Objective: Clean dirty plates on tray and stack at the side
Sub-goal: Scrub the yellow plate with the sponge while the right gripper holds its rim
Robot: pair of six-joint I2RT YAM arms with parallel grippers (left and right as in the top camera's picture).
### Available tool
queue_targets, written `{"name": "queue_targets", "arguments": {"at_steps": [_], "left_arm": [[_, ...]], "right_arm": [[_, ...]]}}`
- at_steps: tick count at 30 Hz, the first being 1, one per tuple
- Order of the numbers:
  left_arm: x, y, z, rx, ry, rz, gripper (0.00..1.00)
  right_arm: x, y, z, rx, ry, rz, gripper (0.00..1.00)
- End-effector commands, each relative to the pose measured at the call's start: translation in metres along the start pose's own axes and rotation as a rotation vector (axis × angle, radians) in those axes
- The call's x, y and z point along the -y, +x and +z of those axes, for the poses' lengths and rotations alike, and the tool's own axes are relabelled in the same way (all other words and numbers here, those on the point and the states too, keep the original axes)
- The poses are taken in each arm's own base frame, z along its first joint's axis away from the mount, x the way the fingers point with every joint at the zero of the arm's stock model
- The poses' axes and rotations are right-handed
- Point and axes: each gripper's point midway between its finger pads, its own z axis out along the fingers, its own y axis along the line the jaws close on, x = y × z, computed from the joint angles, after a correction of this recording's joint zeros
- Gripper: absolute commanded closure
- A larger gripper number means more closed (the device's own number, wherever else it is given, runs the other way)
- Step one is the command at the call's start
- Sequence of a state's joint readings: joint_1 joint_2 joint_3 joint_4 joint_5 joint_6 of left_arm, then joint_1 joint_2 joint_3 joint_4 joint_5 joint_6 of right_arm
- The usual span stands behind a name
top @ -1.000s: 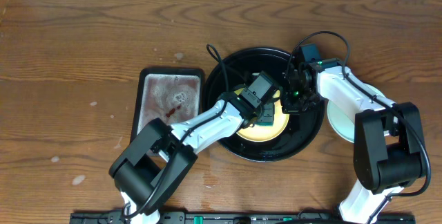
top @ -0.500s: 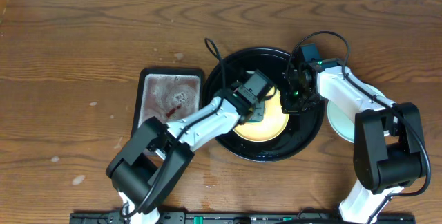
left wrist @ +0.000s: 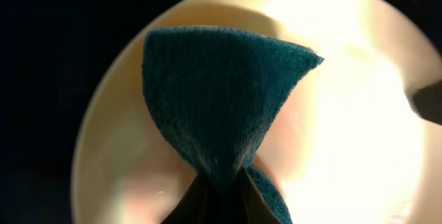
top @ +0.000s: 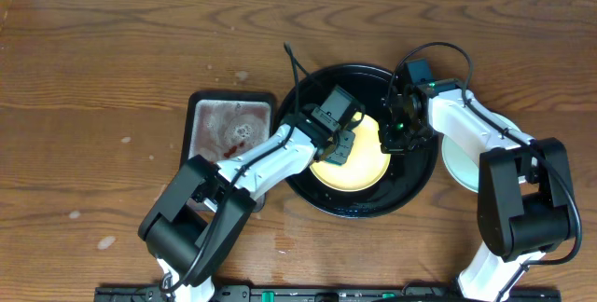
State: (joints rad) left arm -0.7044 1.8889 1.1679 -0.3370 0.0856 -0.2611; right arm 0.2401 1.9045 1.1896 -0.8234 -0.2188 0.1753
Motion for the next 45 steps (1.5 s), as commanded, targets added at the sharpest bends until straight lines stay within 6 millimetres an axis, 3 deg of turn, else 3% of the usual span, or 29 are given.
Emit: {"name": "queue_targets", "arguments": {"at_steps": [1, 6, 11, 16, 23, 27, 33, 37, 45], "left_arm": [[0.032, 0.004, -0.008, -0.051, 0.174, -0.042, 0.93], [0.047, 0.007, -0.012, -0.069, 0.259, -0.038, 0.92], [0.047, -0.008, -0.011, -0.017, 0.255, -0.124, 0.93], [0.019, -0.03, -0.008, 0.095, 0.098, -0.29, 0.93], [-0.013, -0.044, -0.01, 0.198, -0.074, -0.306, 0.93], [-0.019, -0.039, -0.01, 0.185, -0.107, -0.307, 0.93], [-0.027, -0.011, -0.008, 0.076, -0.157, -0.322, 0.93], [-0.005, 0.007, -0.006, -0.029, -0.043, -0.334, 0.93], [0.044, 0.013, -0.009, -0.098, 0.17, -0.304, 0.93]], "right_arm": [[0.007, 0.004, 0.001, -0.008, 0.029, -0.002, 0.99], [0.006, 0.003, 0.001, -0.006, 0.029, -0.003, 0.99], [0.006, 0.003, 0.001, -0.006, 0.029, -0.003, 0.99], [0.007, 0.003, 0.001, -0.006, 0.029, -0.003, 0.99], [0.006, 0.003, 0.001, -0.006, 0.029, -0.003, 0.99], [0.007, 0.003, 0.001, -0.006, 0.029, -0.003, 0.99], [0.007, 0.003, 0.001, -0.006, 0.029, -0.003, 0.99], [0.007, 0.003, 0.001, -0.006, 0.029, -0.003, 0.99], [0.006, 0.003, 0.001, -0.006, 0.029, -0.003, 0.99]]}}
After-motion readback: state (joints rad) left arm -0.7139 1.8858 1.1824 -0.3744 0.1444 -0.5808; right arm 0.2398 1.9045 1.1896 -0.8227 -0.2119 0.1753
